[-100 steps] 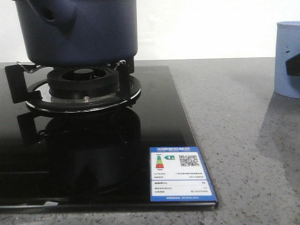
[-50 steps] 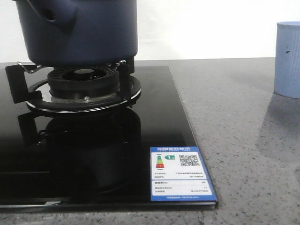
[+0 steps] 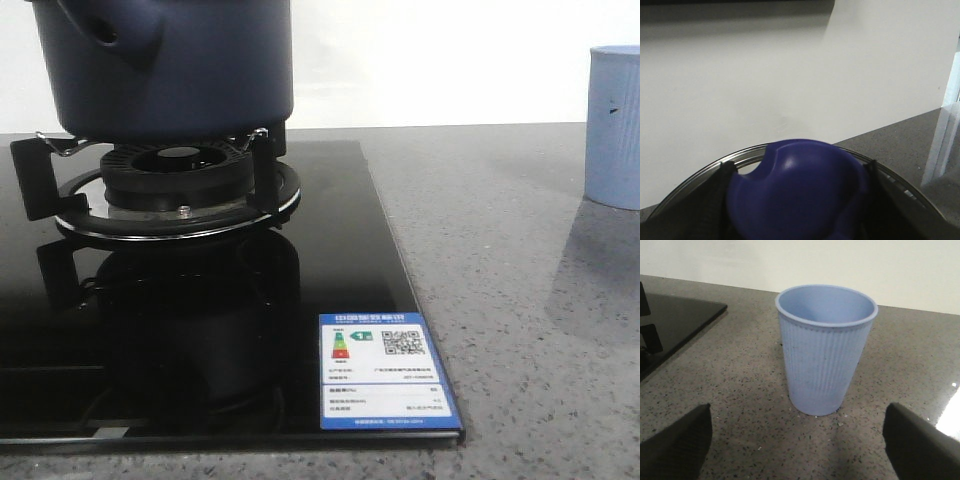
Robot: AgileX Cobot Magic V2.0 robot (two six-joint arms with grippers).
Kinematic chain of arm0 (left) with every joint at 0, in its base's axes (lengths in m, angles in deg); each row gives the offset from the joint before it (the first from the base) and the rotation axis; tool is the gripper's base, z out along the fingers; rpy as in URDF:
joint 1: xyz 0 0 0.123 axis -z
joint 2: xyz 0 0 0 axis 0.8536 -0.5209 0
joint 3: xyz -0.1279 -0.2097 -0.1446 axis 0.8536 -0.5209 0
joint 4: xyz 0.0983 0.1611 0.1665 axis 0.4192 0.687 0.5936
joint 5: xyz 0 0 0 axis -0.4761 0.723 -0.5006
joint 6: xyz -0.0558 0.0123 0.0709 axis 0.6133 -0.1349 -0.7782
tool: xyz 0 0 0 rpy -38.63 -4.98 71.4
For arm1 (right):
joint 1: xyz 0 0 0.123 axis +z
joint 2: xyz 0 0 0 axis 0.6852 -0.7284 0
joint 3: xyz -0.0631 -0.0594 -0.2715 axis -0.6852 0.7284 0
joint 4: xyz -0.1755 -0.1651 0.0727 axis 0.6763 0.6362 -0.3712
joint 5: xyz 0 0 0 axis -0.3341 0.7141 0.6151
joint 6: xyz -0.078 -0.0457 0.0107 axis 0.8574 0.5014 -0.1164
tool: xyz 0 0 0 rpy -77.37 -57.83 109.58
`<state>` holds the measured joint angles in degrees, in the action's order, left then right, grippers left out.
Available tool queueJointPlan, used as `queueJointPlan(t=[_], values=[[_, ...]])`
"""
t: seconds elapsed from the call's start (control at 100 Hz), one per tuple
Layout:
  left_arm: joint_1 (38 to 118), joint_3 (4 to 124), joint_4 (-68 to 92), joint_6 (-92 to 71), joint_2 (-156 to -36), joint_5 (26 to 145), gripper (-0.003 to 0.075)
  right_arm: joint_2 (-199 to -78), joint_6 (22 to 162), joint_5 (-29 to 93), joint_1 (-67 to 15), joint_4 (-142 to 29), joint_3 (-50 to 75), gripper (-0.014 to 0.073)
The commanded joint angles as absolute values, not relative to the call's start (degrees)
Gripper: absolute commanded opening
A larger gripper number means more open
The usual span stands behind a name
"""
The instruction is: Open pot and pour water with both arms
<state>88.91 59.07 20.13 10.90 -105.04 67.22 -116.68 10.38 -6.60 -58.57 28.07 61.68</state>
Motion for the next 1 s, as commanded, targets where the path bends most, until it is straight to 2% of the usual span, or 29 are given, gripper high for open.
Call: queueJointPlan(t=[0.0,0.44,0.99], values=[[89.42,61.18,19.95,10.88,-104.73,59.82,0.034,-116.51,9.81,-8.11,-59.07,27.97,60.31,0.063],[91.45,61.18,19.65,10.88,-108.52,54.57,0.034,-116.51,9.81,-8.11,-59.07,28.22,60.31,0.063],[91.45,61.18,19.65,10.88,-111.22,54.44,0.034,-116.51,9.81,-8.11,-58.48,29.67,60.31,0.063]])
